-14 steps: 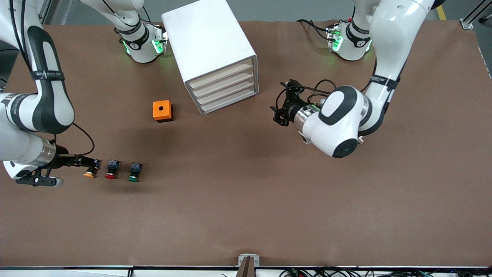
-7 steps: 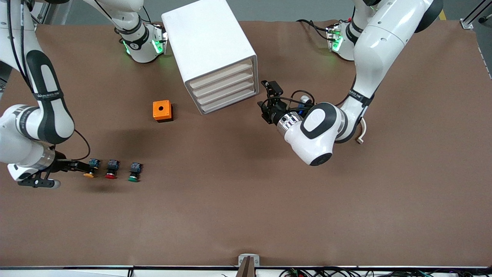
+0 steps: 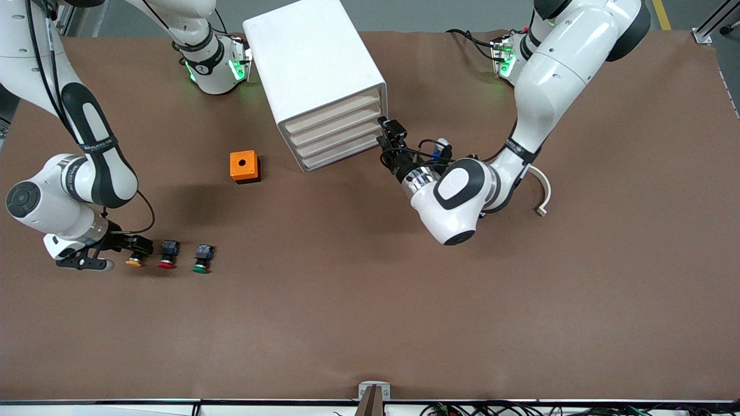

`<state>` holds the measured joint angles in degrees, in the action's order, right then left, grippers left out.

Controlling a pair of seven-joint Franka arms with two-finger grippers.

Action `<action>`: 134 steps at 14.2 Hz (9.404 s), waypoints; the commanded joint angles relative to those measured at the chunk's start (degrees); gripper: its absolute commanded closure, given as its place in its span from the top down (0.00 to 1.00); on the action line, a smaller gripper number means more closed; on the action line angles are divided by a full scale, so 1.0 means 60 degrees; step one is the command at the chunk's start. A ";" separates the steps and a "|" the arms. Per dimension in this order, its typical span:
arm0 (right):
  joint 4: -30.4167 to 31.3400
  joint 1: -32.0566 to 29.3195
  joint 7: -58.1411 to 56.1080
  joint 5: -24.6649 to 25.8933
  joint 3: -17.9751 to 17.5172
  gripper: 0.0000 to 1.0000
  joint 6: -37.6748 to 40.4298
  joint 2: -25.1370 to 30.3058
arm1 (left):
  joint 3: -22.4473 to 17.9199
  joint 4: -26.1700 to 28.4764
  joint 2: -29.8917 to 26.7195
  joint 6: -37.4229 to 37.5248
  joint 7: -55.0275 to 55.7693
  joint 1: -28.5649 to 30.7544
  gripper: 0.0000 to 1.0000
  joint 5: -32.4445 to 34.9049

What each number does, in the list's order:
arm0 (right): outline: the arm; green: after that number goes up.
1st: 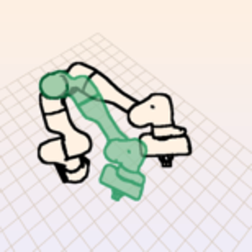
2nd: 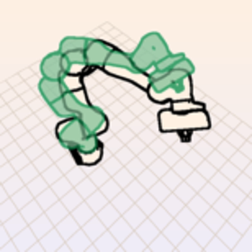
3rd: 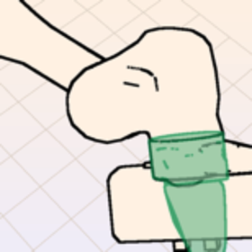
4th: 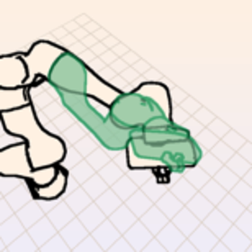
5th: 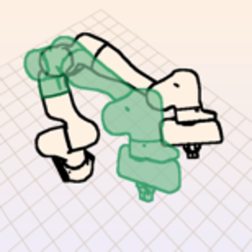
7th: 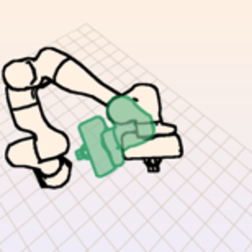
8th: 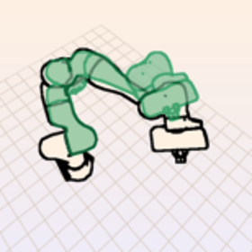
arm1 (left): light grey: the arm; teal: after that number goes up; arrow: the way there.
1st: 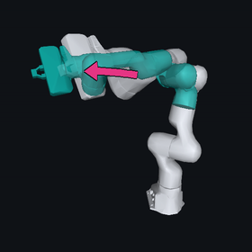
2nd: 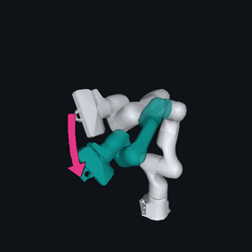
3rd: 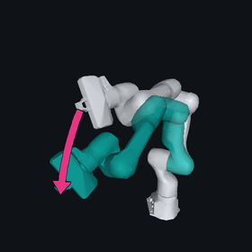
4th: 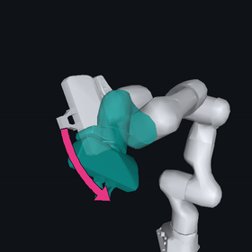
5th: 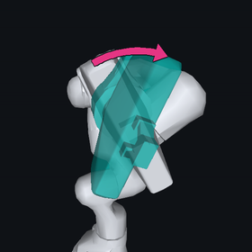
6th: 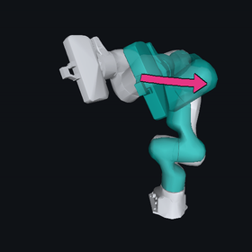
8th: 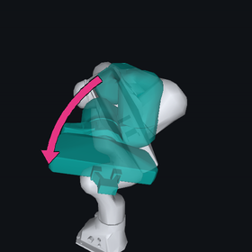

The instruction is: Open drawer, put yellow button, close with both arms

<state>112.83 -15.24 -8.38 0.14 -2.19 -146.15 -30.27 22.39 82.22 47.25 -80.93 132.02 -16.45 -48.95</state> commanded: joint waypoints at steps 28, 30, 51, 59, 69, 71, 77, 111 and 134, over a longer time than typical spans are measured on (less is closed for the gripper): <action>-0.0814 -0.0025 -0.0742 -0.0170 -0.0250 0.00 0.1781 0.0343 | -0.0420 -0.0270 0.0431 -0.0062 0.0189 -0.1477 0.10 -0.0908; -0.1109 0.0035 -0.0742 -0.0170 -0.0250 0.00 0.2544 0.0547 | -0.0420 -0.0270 0.0431 -0.0077 0.0189 -0.1288 0.10 -0.0923; -0.2663 0.3798 0.7338 -0.0680 -0.0279 0.00 0.8757 0.3639 | -0.0772 -0.0285 0.0417 -0.1087 -0.0001 0.0222 0.46 -0.1246; -0.2648 0.5745 1.2054 -0.0712 -0.0265 0.00 0.8788 0.3772 | -0.0772 -0.0592 0.0446 -0.1015 -0.2839 0.0412 1.00 -0.2210; -0.2459 0.7429 1.7169 -0.2045 -0.0264 0.00 0.7238 0.3727 | -0.0772 -0.1955 0.0008 -0.0897 -0.7567 0.0500 1.00 -0.0898; -0.2239 0.7899 1.7960 -0.2030 -0.0250 0.00 0.6783 0.3742 | -0.0787 -0.1955 -0.0242 -0.0941 -0.8858 0.0500 1.00 -0.0180; -0.1784 0.8925 1.9851 -0.1708 -0.0250 0.00 0.5333 0.3625 | -0.0816 -0.1955 -0.1207 -0.1979 -1.1015 0.0413 1.00 0.2059; -0.3835 0.4168 0.8932 -0.1180 -0.0133 1.00 0.8201 0.3668 | -0.0669 -0.1427 -0.1679 -0.4340 -1.0577 -0.2663 1.00 0.9331; -0.2091 0.1075 0.0620 -0.0067 -0.0220 1.00 0.8348 0.5778 | -0.0640 -0.1134 -0.1649 -0.4296 -0.9201 -0.3967 1.00 0.6651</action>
<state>98.77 -8.36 -4.88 -0.10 -2.76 -95.14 2.92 18.59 75.11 37.76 -106.64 75.47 -39.43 -6.60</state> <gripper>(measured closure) 0.000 0.000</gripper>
